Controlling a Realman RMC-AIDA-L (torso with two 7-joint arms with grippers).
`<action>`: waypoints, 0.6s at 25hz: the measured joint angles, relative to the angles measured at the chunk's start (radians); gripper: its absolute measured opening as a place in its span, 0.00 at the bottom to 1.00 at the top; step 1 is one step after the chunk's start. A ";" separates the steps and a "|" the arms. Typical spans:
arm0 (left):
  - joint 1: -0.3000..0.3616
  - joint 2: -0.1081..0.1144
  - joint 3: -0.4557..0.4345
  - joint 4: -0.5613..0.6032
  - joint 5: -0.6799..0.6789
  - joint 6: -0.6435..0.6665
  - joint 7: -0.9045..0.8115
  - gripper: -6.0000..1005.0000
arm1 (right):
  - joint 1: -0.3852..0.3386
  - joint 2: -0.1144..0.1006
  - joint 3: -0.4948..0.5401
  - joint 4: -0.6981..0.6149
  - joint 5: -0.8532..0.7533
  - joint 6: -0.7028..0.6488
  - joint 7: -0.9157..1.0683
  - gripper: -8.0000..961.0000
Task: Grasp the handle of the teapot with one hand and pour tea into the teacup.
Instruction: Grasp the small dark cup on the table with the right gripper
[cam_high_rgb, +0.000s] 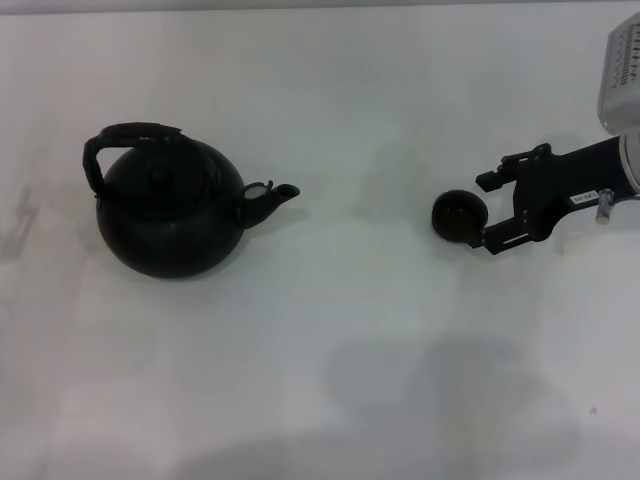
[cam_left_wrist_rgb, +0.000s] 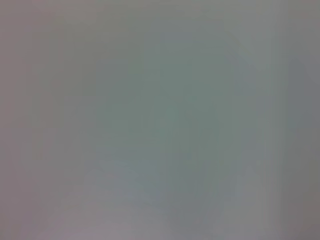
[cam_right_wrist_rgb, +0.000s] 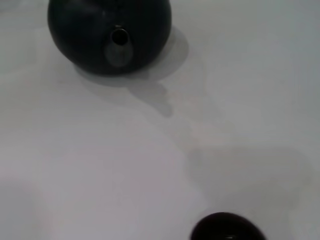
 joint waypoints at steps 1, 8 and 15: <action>-0.001 0.000 0.000 0.000 0.000 -0.001 0.000 0.84 | 0.001 0.000 -0.003 0.001 0.001 0.004 0.001 0.90; -0.006 0.000 -0.002 0.000 -0.001 -0.015 0.000 0.84 | 0.006 0.000 -0.006 0.001 0.007 0.020 0.004 0.90; -0.006 0.000 -0.002 0.000 -0.002 -0.026 0.000 0.84 | 0.022 0.005 -0.040 0.011 0.016 0.011 0.013 0.90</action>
